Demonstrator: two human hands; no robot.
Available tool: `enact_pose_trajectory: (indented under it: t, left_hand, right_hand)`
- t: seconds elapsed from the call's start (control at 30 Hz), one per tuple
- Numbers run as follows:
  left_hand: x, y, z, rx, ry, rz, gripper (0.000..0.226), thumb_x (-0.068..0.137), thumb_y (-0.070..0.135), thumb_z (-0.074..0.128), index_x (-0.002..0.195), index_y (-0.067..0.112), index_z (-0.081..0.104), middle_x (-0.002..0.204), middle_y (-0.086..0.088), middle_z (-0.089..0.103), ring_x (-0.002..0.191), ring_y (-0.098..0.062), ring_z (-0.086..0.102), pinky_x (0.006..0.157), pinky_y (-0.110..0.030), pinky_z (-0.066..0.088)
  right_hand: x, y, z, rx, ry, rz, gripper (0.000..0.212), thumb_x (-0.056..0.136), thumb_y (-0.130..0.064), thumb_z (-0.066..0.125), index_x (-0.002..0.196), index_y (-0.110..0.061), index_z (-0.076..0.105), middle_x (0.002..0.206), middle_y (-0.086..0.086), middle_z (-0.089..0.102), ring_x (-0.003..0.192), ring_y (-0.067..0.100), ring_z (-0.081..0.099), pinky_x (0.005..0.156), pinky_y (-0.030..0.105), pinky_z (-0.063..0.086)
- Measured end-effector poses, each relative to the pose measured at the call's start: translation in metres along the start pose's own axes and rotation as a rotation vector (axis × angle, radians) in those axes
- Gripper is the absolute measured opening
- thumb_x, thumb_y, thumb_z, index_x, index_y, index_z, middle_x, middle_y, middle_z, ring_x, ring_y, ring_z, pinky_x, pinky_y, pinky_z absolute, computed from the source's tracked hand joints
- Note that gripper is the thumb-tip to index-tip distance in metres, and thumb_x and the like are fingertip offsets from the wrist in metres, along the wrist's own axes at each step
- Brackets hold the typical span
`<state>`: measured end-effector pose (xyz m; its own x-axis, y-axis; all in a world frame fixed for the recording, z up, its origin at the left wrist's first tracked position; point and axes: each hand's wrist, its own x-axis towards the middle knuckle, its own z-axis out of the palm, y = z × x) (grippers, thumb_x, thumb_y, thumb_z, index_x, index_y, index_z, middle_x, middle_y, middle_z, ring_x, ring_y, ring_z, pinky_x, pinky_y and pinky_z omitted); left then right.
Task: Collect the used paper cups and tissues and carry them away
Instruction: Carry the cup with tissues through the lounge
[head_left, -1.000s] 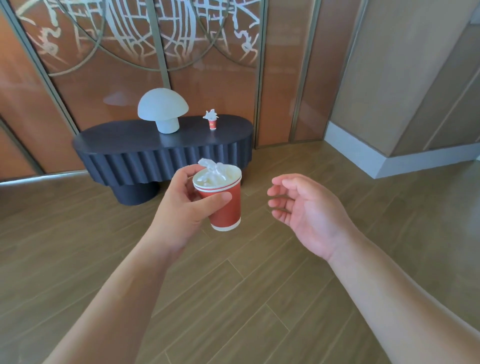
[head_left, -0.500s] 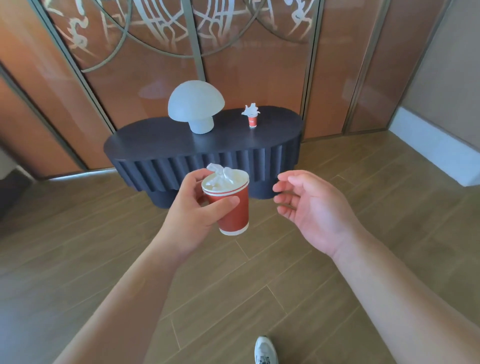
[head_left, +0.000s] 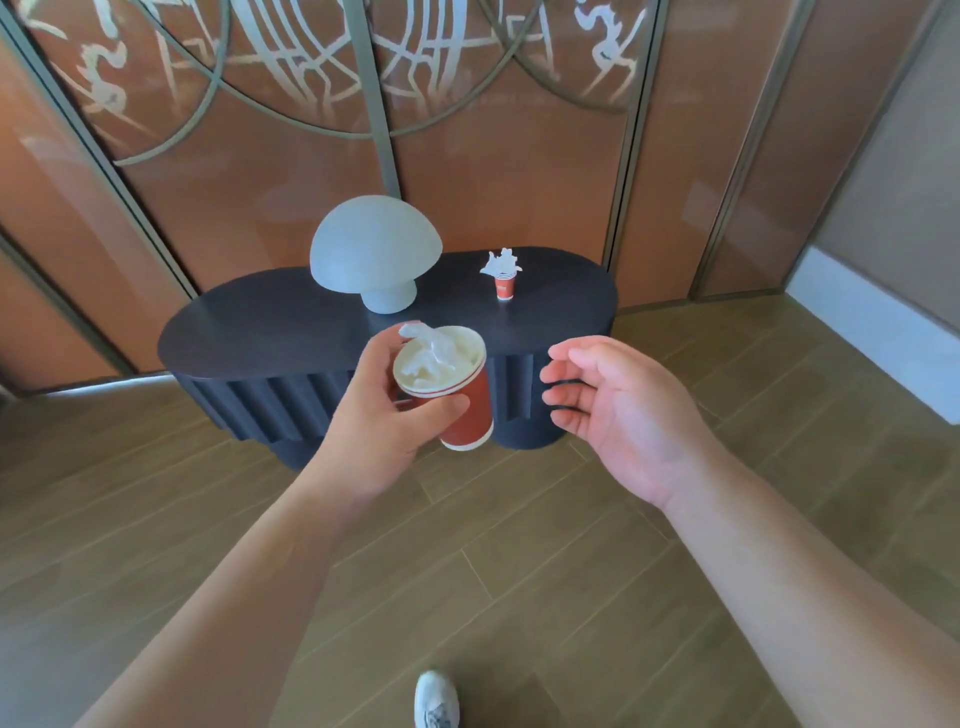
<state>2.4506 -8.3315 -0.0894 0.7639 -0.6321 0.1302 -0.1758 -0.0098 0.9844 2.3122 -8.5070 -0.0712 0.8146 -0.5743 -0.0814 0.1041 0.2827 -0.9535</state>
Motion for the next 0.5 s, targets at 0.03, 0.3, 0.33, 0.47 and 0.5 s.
enact_pose_trajectory:
  t: [0.03, 0.3, 0.33, 0.47, 0.5]
  left_hand:
    - [0.015, -0.005, 0.000, -0.001, -0.014, 0.007, 0.076, 0.059, 0.040, 0.083, 0.130, 0.039, 0.054, 0.116, 0.016, 0.071, 0.107, -0.007, 0.069, 0.079, -0.021, 0.056]
    - [0.168, -0.050, -0.006, 0.035, -0.087, 0.032, 0.073, 0.056, 0.046, 0.080, 0.123, 0.046, 0.053, 0.114, 0.025, 0.068, 0.109, 0.001, 0.066, 0.081, -0.014, 0.054]
    - [0.190, -0.057, -0.008, 0.016, -0.099, 0.024, 0.074, 0.055, 0.045, 0.081, 0.123, 0.045, 0.053, 0.114, 0.026, 0.068, 0.108, 0.002, 0.066, 0.082, -0.014, 0.054]
    - [0.282, -0.083, -0.017, -0.045, -0.150, -0.020, 0.080, 0.058, 0.035, 0.087, 0.131, 0.034, 0.054, 0.112, 0.026, 0.069, 0.105, 0.004, 0.067, 0.081, -0.011, 0.052]
    - [0.304, -0.090, -0.019, -0.045, -0.162, -0.028, 0.077, 0.061, 0.029, 0.087, 0.131, 0.034, 0.054, 0.109, 0.027, 0.069, 0.103, 0.005, 0.067, 0.079, -0.010, 0.052]
  right_hand:
    - [0.014, 0.003, 0.000, -0.011, 0.024, 0.009, 0.021, 0.094, -0.021, 0.053, 0.091, -0.018, 0.074, 0.084, 0.004, 0.072, 0.076, 0.017, 0.069, 0.070, 0.029, 0.057]
    - [0.153, 0.017, 0.006, 0.006, 0.135, 0.044, 0.017, 0.076, -0.029, 0.061, 0.083, -0.022, 0.075, 0.081, 0.003, 0.071, 0.071, 0.015, 0.067, 0.063, 0.027, 0.053]
    - [0.173, 0.019, 0.007, 0.003, 0.151, 0.052, 0.017, 0.075, -0.030, 0.062, 0.082, -0.022, 0.075, 0.081, 0.002, 0.071, 0.071, 0.015, 0.067, 0.063, 0.027, 0.052]
    - [0.257, 0.023, 0.013, -0.030, 0.231, 0.115, 0.021, 0.075, -0.028, 0.062, 0.088, -0.018, 0.073, 0.082, 0.003, 0.071, 0.074, 0.017, 0.066, 0.067, 0.030, 0.052]
    - [0.277, 0.023, 0.014, -0.038, 0.255, 0.126, 0.020, 0.077, -0.027, 0.061, 0.089, -0.017, 0.073, 0.083, 0.003, 0.071, 0.074, 0.017, 0.066, 0.067, 0.030, 0.052]
